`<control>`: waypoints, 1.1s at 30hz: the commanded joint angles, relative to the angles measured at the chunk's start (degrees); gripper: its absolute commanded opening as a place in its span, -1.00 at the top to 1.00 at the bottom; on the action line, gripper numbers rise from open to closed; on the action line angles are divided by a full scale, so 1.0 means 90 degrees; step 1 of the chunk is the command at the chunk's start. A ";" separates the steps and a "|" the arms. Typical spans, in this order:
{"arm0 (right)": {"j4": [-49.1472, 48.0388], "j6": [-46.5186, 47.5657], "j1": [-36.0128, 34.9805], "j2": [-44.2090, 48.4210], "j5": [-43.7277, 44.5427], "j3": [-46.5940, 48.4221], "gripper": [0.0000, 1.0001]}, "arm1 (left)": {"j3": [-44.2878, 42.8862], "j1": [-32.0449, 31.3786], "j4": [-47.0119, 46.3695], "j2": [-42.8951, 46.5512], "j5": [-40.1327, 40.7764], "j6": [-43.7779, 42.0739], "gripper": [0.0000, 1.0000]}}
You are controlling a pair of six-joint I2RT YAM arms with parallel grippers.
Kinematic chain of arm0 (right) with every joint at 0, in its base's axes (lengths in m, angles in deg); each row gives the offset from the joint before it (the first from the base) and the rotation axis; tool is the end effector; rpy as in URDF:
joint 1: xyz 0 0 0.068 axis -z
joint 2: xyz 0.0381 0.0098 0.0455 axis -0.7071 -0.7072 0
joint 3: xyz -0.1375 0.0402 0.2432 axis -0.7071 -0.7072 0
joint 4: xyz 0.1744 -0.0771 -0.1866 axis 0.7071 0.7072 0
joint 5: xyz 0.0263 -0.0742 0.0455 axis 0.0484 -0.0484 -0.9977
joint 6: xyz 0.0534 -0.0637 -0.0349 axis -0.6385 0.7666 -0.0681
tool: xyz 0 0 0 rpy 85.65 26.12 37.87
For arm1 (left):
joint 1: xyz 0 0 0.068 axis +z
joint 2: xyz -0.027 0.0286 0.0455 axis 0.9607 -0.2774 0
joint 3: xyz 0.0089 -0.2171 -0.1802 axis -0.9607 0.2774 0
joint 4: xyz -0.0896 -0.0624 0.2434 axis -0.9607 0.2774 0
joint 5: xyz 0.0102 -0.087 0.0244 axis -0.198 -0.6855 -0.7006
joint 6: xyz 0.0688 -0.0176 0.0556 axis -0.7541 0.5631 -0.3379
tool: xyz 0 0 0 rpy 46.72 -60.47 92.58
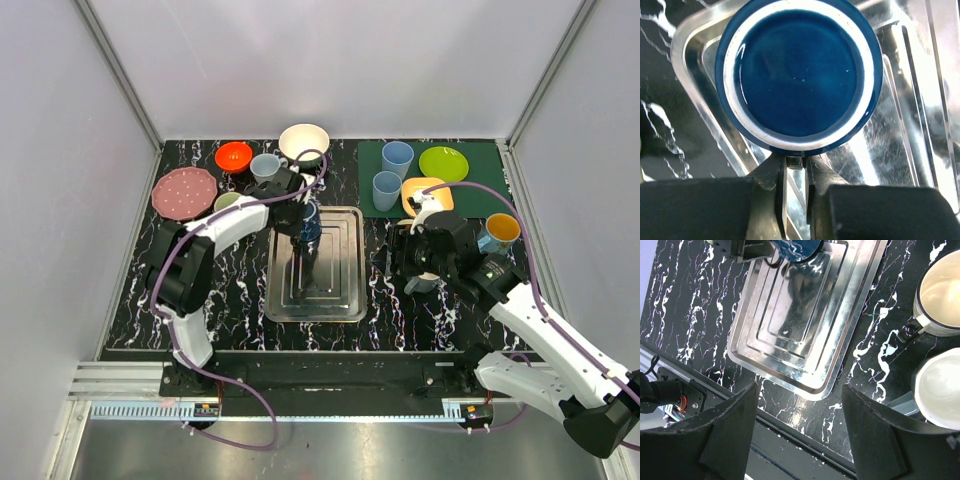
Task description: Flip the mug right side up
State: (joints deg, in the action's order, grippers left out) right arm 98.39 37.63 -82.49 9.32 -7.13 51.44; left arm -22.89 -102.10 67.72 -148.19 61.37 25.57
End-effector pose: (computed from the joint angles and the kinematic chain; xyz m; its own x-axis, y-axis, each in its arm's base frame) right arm 0.1847 0.1451 0.3115 -0.6710 0.0340 -0.7407 -0.3757 0.8456 0.3792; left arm 0.3773 -0.2030 0.1720 -0.7980 0.3076 -0.5183 0.3931 0.9175 -0.0607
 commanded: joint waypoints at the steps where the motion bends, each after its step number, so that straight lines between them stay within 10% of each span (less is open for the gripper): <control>1: -0.0088 0.0008 -0.0033 0.0070 0.0156 0.0023 -0.45 | 0.0403 -0.0254 -0.0126 0.1361 0.0021 0.0426 1.00; 13: -0.2284 -0.1055 -0.0014 0.0490 -0.1891 -0.0689 -0.45 | 0.2795 -0.0274 -0.3413 0.5181 -0.2292 0.3774 1.00; 21: -0.5250 -0.2470 -0.0014 0.0871 -0.3437 -0.1548 -0.48 | 0.3881 -0.0313 -0.7395 0.5495 -0.3660 0.6469 1.00; 33: -0.6112 -0.2736 0.0016 0.0158 -0.3379 -0.1217 -0.36 | 0.4253 -0.0596 -0.8222 0.5758 -0.3954 0.6892 1.00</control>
State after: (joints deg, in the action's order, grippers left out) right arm 50.27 14.29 -82.49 12.01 -36.82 37.56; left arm 17.08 -106.45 5.78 -99.16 28.92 85.89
